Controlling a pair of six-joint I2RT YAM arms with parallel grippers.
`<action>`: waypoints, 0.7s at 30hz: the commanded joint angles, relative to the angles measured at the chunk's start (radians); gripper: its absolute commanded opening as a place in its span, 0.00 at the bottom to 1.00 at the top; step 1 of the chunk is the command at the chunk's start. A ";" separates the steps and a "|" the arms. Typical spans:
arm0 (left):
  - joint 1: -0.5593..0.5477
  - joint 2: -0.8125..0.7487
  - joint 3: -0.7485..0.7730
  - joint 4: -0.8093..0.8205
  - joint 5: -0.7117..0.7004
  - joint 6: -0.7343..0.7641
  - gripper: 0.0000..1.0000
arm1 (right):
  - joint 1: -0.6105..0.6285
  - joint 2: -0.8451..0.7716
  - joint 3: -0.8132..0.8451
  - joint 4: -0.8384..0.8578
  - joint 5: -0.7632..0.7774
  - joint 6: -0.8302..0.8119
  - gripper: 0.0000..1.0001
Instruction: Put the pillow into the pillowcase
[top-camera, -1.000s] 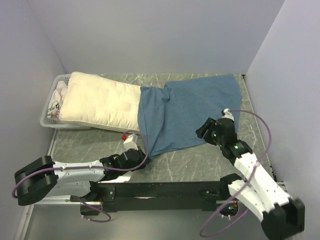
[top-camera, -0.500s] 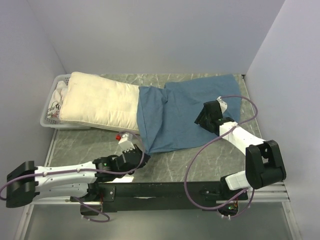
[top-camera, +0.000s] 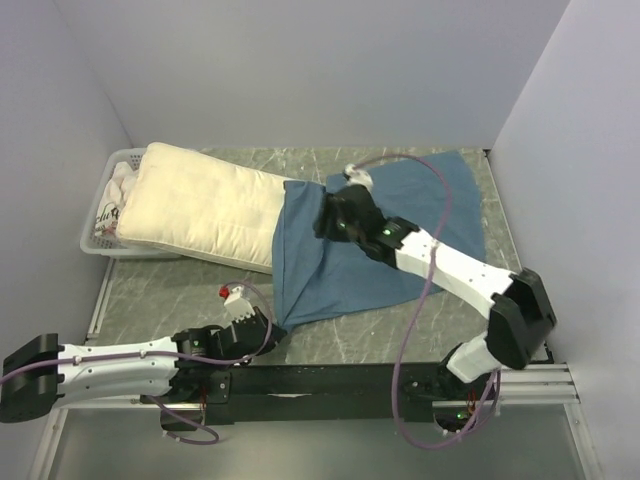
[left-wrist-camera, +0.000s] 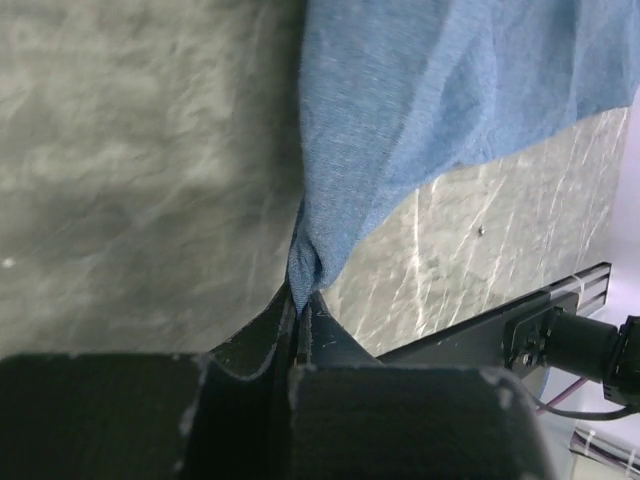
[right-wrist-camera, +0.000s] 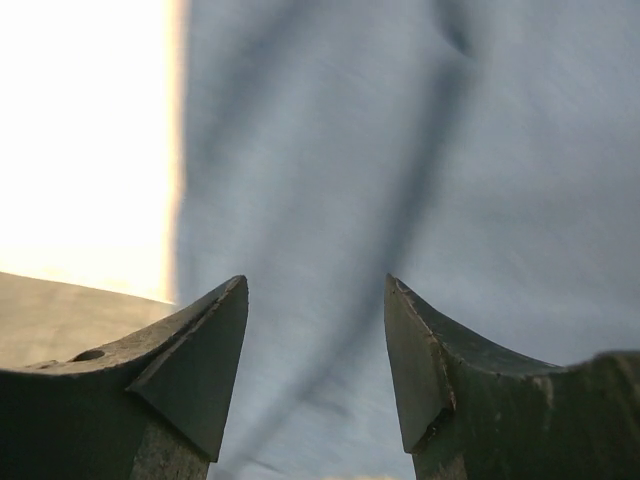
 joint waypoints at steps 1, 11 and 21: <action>-0.018 -0.057 -0.014 -0.031 0.024 -0.059 0.03 | 0.067 0.146 0.223 -0.026 0.021 -0.072 0.64; -0.021 -0.039 0.035 -0.073 0.027 -0.016 0.10 | 0.106 0.490 0.608 -0.196 0.037 -0.071 0.61; -0.023 0.143 0.160 -0.019 0.065 0.131 0.06 | 0.037 0.357 0.460 -0.222 0.120 -0.091 0.00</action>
